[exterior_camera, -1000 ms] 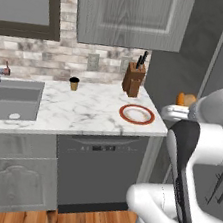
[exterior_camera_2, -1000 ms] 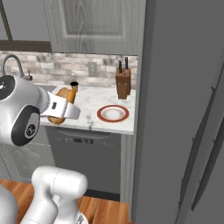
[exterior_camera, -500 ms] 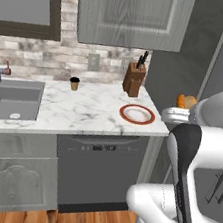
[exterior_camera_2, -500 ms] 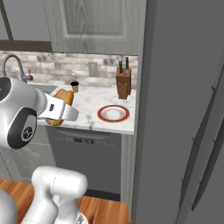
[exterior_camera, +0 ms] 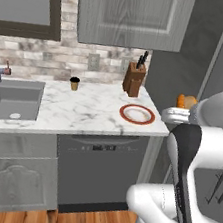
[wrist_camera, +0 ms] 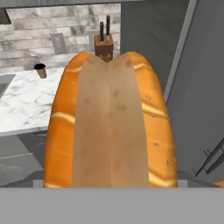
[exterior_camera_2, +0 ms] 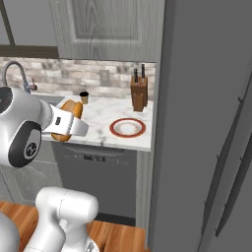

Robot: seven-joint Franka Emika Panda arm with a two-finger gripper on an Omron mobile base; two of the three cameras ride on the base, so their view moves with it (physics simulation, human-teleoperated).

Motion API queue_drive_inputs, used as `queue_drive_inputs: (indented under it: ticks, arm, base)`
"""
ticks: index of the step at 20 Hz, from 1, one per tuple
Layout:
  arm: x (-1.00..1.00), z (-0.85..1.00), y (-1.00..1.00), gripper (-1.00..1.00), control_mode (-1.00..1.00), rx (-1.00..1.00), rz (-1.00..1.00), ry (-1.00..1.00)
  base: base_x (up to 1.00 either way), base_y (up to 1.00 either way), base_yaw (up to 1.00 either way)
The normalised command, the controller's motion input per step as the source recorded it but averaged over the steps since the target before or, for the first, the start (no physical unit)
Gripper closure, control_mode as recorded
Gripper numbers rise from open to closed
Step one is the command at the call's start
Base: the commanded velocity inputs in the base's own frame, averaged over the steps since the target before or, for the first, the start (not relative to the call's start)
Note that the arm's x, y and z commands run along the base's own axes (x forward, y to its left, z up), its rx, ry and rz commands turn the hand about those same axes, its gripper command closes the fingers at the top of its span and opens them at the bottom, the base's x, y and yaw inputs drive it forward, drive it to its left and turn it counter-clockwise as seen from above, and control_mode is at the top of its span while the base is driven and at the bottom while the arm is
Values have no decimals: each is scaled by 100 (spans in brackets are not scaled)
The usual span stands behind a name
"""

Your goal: Pick the hotdog bun from the counter and place it in the microwave. Then turn on the microwave.

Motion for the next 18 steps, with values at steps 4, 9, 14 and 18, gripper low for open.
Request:
queue_drive_inputs:
  ticks: [4, 9, 14, 18]
  arm:
    - [0, 0, 0, 100, 100, 0, 0, 0]
    - [0, 0, 0, 100, 100, 0, 0, 0]
    - [0, 0, 0, 100, 100, 0, 0, 0]
    - [0, 0, 0, 100, 100, 0, 0, 0]
  base:
    - [-8, 0, 0]
    - [-43, -3, 0]
    - [-54, -8, 0]
    - [-53, -19, 0]
